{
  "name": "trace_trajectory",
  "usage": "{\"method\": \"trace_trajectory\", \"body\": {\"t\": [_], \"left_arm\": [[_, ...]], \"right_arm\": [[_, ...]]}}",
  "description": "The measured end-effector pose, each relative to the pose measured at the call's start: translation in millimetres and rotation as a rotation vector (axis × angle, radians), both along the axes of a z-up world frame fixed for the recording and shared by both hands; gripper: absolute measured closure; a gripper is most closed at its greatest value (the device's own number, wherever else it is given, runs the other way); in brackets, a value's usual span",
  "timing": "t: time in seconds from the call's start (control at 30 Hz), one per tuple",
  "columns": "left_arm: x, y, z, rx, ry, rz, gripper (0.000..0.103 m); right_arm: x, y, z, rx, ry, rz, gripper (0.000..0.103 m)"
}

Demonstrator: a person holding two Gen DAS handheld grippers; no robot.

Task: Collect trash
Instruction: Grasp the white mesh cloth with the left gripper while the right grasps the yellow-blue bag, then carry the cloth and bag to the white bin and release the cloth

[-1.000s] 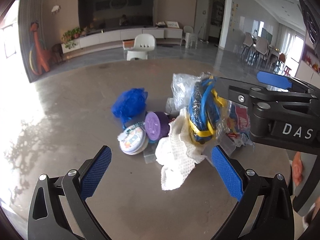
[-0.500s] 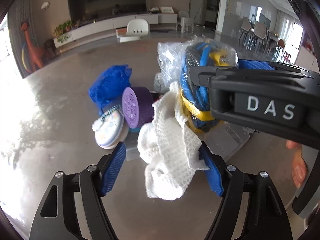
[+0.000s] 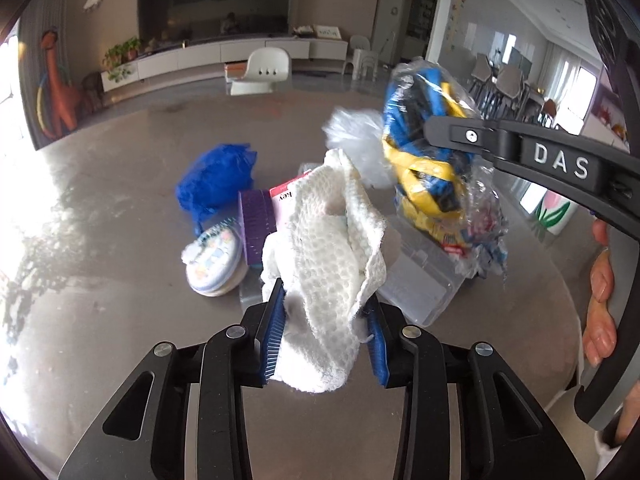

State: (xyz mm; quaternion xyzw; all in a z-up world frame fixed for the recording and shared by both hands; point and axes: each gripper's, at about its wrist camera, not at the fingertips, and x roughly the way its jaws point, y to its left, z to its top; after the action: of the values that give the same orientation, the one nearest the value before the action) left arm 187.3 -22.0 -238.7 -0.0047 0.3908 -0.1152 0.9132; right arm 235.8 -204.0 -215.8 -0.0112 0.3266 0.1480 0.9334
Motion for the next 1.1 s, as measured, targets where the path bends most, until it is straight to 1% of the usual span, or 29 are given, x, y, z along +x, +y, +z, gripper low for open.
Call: {"method": "trace_trajectory", "body": {"t": [0.07, 0.27, 0.37, 0.6, 0.7, 0.8, 0.9, 0.97, 1.1], "left_arm": [[-7.0, 6.8, 10.1, -0.02, -0.015, 0.01, 0.067], [-27.6, 15.1, 44.1, -0.034, -0.087, 0.027, 0.067], [-38.3, 13.5, 61.4, -0.013, -0.135, 0.029, 0.067], [-59.3, 6.8, 79.5, 0.04, -0.204, 0.026, 0.067], [-63.8, 0.3, 84.2, 0.04, -0.215, 0.011, 0.067], [-60.7, -2.0, 88.1, 0.021, -0.21, 0.0, 0.067], [-65.1, -3.7, 98.3, 0.013, -0.236, -0.019, 0.067], [-67.0, -11.3, 106.2, 0.008, -0.247, -0.041, 0.067], [-76.6, -34.1, 109.7, -0.011, -0.257, -0.1, 0.067]], "right_arm": [[-7.4, -2.6, 9.4, 0.0, -0.015, 0.001, 0.09], [-27.7, -3.5, 34.6, -0.003, -0.057, 0.021, 0.09], [-41.5, -5.6, 44.8, -0.001, -0.073, 0.038, 0.09], [-72.9, -10.8, 60.3, -0.019, -0.094, 0.045, 0.09], [-82.4, -17.2, 66.8, -0.027, -0.102, 0.028, 0.09], [-88.7, -24.4, 70.1, -0.023, -0.094, 0.003, 0.09], [-103.6, -37.7, 78.3, -0.039, -0.123, -0.027, 0.09], [-113.2, -48.4, 80.9, -0.053, -0.132, -0.054, 0.09], [-134.5, -78.2, 82.6, -0.074, -0.139, -0.124, 0.09]]}}
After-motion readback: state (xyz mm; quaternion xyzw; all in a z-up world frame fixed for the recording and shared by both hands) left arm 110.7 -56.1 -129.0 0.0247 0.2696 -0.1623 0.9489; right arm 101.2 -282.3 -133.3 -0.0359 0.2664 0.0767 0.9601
